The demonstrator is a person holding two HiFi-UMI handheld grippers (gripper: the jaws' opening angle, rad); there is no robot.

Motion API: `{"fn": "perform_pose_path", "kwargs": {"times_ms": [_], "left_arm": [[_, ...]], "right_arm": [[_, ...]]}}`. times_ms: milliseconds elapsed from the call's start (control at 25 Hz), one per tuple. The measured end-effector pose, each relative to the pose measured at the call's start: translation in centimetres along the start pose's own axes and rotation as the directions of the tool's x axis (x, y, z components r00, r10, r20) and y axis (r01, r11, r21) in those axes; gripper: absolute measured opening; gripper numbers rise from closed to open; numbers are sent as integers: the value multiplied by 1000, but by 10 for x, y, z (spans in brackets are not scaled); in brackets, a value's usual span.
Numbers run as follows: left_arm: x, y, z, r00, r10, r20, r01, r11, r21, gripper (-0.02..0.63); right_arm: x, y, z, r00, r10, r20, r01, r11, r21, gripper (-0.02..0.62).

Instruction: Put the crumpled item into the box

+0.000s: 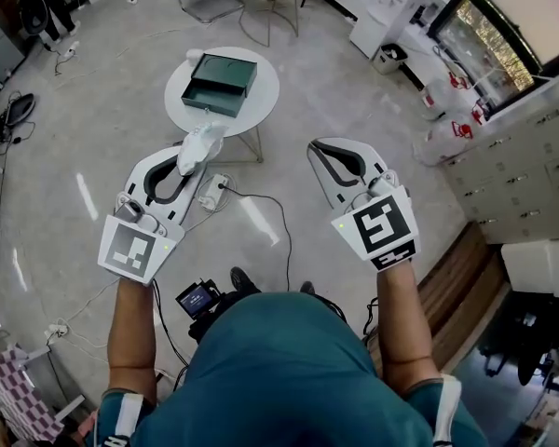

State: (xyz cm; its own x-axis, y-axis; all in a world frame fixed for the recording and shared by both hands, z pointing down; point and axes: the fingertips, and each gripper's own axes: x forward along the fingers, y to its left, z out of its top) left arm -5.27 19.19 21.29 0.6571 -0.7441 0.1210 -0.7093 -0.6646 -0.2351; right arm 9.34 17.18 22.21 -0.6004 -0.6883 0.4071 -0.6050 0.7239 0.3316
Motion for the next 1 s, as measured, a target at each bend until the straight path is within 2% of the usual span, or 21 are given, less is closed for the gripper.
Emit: {"fn": "perform_pose_path", "kwargs": {"times_ms": [360, 600, 760, 1000], "left_arm": [[-21, 50, -15, 999, 21, 41, -21, 1000, -4, 84], [-56, 90, -20, 989, 140, 48, -139, 990, -27, 84], [-68, 108, -32, 977, 213, 13, -213, 977, -26, 84], [-55, 110, -39, 939, 340, -50, -342, 940, -20, 84]], "right_arm": [[43, 21, 33, 1000, 11, -10, -12, 999, -39, 38], [79, 37, 61, 996, 87, 16, -86, 992, -90, 38], [106, 42, 74, 985, 166, 44, -160, 980, -118, 38], [138, 25, 63, 949, 302, 86, -287, 946, -154, 38]]}}
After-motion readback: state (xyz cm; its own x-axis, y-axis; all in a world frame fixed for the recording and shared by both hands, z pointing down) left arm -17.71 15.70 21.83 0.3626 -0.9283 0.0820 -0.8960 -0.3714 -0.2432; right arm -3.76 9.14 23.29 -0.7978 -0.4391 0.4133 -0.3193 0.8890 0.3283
